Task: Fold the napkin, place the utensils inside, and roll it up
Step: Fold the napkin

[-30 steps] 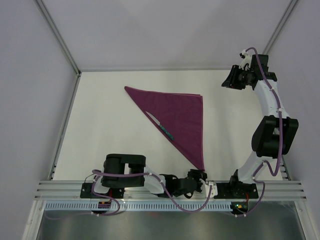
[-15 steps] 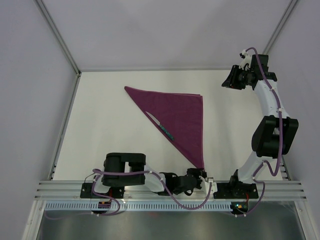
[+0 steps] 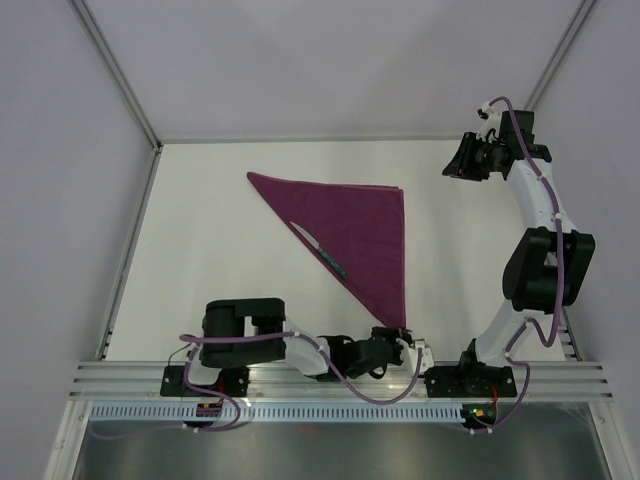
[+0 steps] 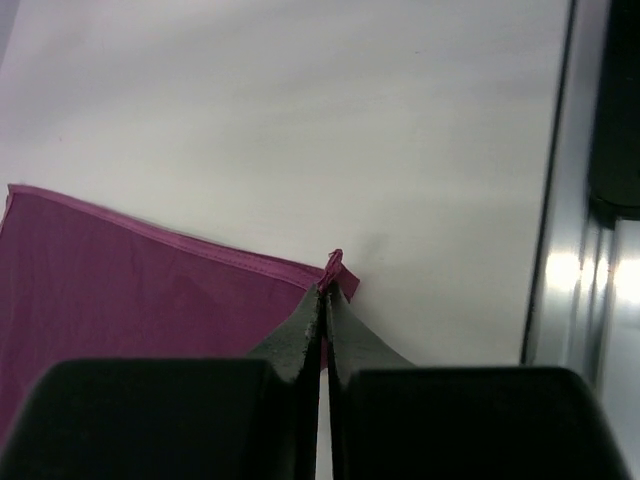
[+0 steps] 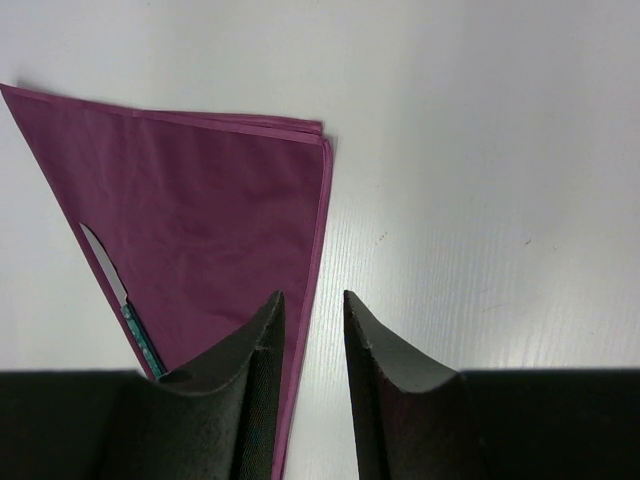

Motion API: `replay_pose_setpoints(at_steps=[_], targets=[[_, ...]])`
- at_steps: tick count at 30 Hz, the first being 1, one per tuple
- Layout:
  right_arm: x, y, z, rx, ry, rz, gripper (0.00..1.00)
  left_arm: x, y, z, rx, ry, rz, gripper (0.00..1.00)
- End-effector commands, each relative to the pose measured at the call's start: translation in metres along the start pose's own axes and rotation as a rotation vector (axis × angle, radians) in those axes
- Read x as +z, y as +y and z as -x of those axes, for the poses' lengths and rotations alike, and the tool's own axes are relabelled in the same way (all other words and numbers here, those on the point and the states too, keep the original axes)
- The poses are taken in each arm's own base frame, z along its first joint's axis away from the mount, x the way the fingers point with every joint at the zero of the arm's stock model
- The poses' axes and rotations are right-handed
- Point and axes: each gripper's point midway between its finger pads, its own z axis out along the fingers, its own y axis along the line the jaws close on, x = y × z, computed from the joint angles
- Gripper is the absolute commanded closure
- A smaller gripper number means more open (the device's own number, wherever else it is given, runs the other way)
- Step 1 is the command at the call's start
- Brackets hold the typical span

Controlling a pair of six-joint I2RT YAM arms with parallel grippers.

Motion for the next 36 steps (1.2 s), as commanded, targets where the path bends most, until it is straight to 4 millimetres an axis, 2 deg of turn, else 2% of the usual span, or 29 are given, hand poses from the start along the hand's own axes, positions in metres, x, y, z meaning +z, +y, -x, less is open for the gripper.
replay_pose_setpoints(at_steps=[1, 3, 7, 9, 10, 12, 14, 16, 17, 19, 20, 26, 32, 36], targets=[[-0.003, 0.003, 0.015, -0.002, -0.039, 0.015, 0.64, 0.002, 0.049, 0.042, -0.201, -0.083, 0.085, 0.98], [-0.004, 0.003, 0.015, -0.002, -0.039, 0.015, 0.64, 0.004, 0.066, 0.039, -0.289, -0.062, 0.104, 0.98], [-0.004, 0.004, 0.014, -0.002, -0.036, 0.016, 0.64, -0.004, 0.102, 0.049, -0.425, -0.094, 0.158, 0.98], [-0.004, 0.004, 0.014, -0.002, -0.036, 0.016, 0.64, -0.005, 0.117, 0.046, -0.493, -0.091, 0.184, 0.98], [-0.004, 0.004, 0.014, -0.001, -0.035, 0.016, 0.64, -0.007, 0.131, 0.045, -0.525, -0.095, 0.212, 0.98], [-0.004, 0.004, 0.014, -0.001, -0.035, 0.019, 0.64, -0.01, 0.142, 0.039, -0.589, -0.086, 0.24, 0.98], [-0.004, 0.004, 0.015, -0.002, -0.036, 0.019, 0.64, -0.015, 0.162, 0.028, -0.649, -0.074, 0.3, 0.98], [-0.005, 0.005, 0.014, -0.001, -0.034, 0.022, 0.64, -0.019, 0.172, 0.016, -0.722, -0.048, 0.34, 0.98], [-0.005, 0.005, 0.015, -0.004, -0.036, 0.022, 0.64, -0.022, 0.186, 0.01, -0.776, -0.046, 0.375, 0.98], [-0.004, 0.006, 0.014, -0.002, -0.033, 0.025, 0.64, -0.028, 0.195, -0.009, -0.822, -0.006, 0.42, 0.98], [-0.004, 0.006, 0.014, -0.002, -0.033, 0.025, 0.64, -0.031, 0.206, -0.02, -0.866, 0.001, 0.458, 0.98], [-0.003, 0.006, 0.013, -0.001, -0.028, 0.027, 0.63, -0.055, 0.25, -0.056, -0.98, 0.028, 0.603, 0.98], [0.001, 0.009, 0.012, -0.01, -0.02, 0.026, 0.64, -0.069, 0.285, -0.085, -1.056, 0.047, 0.709, 0.98], [0.003, 0.012, 0.01, -0.019, -0.013, 0.025, 0.63, -0.074, 0.297, -0.103, -1.096, 0.073, 0.754, 0.98]])
